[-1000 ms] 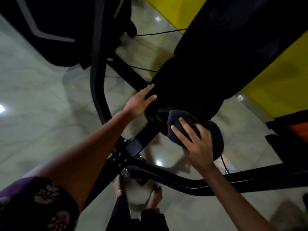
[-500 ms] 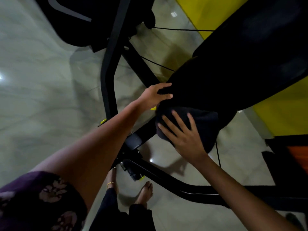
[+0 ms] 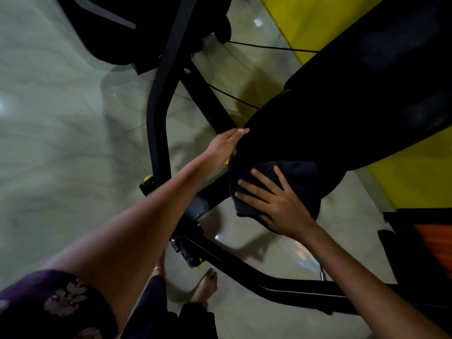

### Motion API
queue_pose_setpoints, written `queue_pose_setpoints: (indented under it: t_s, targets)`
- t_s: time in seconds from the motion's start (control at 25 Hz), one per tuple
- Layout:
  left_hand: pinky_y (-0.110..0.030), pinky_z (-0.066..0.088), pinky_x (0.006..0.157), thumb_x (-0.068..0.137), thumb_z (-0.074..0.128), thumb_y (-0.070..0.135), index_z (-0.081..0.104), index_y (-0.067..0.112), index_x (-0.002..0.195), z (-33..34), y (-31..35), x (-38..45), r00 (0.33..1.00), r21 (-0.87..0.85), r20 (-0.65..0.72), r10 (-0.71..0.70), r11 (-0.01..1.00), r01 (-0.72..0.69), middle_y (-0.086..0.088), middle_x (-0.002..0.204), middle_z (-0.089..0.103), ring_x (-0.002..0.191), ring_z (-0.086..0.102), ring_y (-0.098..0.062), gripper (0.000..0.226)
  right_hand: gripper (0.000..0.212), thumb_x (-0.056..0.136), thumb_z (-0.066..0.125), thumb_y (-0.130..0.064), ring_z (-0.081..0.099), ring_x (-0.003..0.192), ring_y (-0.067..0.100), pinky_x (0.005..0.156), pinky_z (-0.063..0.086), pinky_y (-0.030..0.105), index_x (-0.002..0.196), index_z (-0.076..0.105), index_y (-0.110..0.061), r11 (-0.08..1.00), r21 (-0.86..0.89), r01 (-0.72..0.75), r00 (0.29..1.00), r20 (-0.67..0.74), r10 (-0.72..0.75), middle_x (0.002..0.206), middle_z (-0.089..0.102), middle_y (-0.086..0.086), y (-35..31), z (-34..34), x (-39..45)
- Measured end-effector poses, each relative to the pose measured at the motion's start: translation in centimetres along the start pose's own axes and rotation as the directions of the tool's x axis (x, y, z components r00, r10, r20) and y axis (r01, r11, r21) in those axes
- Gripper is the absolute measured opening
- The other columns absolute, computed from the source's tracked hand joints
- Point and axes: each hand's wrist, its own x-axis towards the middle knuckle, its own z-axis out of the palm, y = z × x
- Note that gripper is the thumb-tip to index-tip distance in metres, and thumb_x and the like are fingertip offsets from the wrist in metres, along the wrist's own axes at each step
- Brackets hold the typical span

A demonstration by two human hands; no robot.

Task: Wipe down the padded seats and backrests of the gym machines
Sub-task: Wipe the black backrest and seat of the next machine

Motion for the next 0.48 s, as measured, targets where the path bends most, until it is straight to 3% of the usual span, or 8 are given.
queue_pose_setpoints:
  t_s: [0.04, 0.08, 0.16, 0.2, 0.32, 0.4, 0.48]
  targets:
    - [-0.005, 0.046, 0.068, 0.101, 0.041, 0.030, 0.055, 0.014, 0.130, 0.7, -0.2, -1.2, 0.996, -0.216, -0.033, -0.086, 0.973, 0.077, -0.002, 0.114, 0.064, 0.084, 0.063, 0.005, 0.036, 0.052, 0.087, 0.044, -0.031, 0.022, 0.142, 0.025, 0.113, 0.011, 0.056, 0.138, 0.045, -0.025, 0.999, 0.041, 0.010, 1.000, 0.002, -0.010, 0.148, 0.041, -0.002, 0.3, -0.3, -0.4]
    - [-0.005, 0.045, 0.073, 0.101, 0.035, 0.035, 0.052, 0.014, 0.132, 1.6, -0.9, -2.2, 0.988, -0.414, -0.066, -0.140, 0.905, 0.101, 0.001, 0.120, 0.061, 0.089, 0.061, 0.007, 0.041, 0.050, 0.087, 0.043, -0.033, 0.022, 0.142, 0.023, 0.113, 0.010, 0.054, 0.137, 0.047, -0.026, 0.996, 0.085, -0.003, 1.000, 0.012, 0.002, 0.148, 0.041, -0.004, 0.8, -0.5, 0.0]
    - [-0.022, 0.042, 0.100, 0.102, 0.028, 0.039, 0.051, 0.013, 0.132, 3.1, -2.5, -3.0, 0.965, -0.667, -0.179, -0.194, 0.745, 0.026, 0.000, 0.134, 0.055, 0.115, 0.055, -0.007, 0.046, 0.049, 0.087, 0.042, -0.037, 0.022, 0.142, 0.021, 0.114, 0.010, 0.051, 0.134, 0.051, -0.027, 0.984, 0.168, -0.060, 0.998, 0.030, 0.056, 0.147, 0.042, -0.006, 1.7, -0.8, 2.4]
    - [-0.030, 0.039, 0.106, 0.103, 0.027, 0.039, 0.052, 0.012, 0.130, 3.3, -2.8, -3.1, 0.945, -0.744, -0.236, -0.224, 0.668, -0.028, -0.003, 0.135, 0.055, 0.121, 0.053, -0.015, 0.046, 0.049, 0.087, 0.043, -0.039, 0.022, 0.142, 0.020, 0.114, 0.009, 0.049, 0.133, 0.052, -0.027, 0.975, 0.206, -0.084, 0.996, 0.035, 0.079, 0.147, 0.042, -0.007, 2.2, -1.0, 3.6]
    - [-0.037, 0.037, 0.108, 0.103, 0.020, 0.042, 0.049, 0.008, 0.132, 2.9, -3.1, -2.4, 0.924, -0.861, -0.249, -0.290, 0.503, -0.073, -0.008, 0.130, 0.056, 0.121, 0.052, -0.024, 0.053, 0.049, 0.088, 0.045, -0.046, 0.023, 0.141, 0.016, 0.113, 0.007, 0.043, 0.134, 0.051, -0.030, 0.943, 0.314, -0.111, 0.994, 0.015, 0.112, 0.146, 0.042, -0.010, 3.3, -1.1, 5.2]
    - [-0.037, 0.039, 0.107, 0.102, 0.017, 0.045, 0.048, 0.009, 0.133, 2.4, -3.3, -2.3, 0.938, -0.875, -0.198, -0.283, 0.482, -0.040, -0.009, 0.131, 0.055, 0.122, 0.052, -0.025, 0.057, 0.049, 0.088, 0.045, -0.049, 0.024, 0.139, 0.012, 0.113, 0.007, 0.040, 0.134, 0.051, -0.030, 0.903, 0.397, -0.165, 0.986, 0.030, 0.167, 0.144, 0.045, -0.011, 4.2, -1.1, 6.0]
    - [-0.037, 0.041, 0.103, 0.102, 0.018, 0.046, 0.052, 0.013, 0.129, 2.4, -3.7, -2.4, 0.943, -0.852, -0.170, -0.285, 0.524, 0.005, -0.007, 0.129, 0.058, 0.120, 0.054, -0.024, 0.054, 0.052, 0.086, 0.044, -0.052, 0.028, 0.136, 0.009, 0.112, 0.011, 0.039, 0.132, 0.052, -0.030, 0.832, 0.480, -0.280, 0.956, 0.058, 0.289, 0.139, 0.049, -0.012, 5.7, -1.0, 7.8]
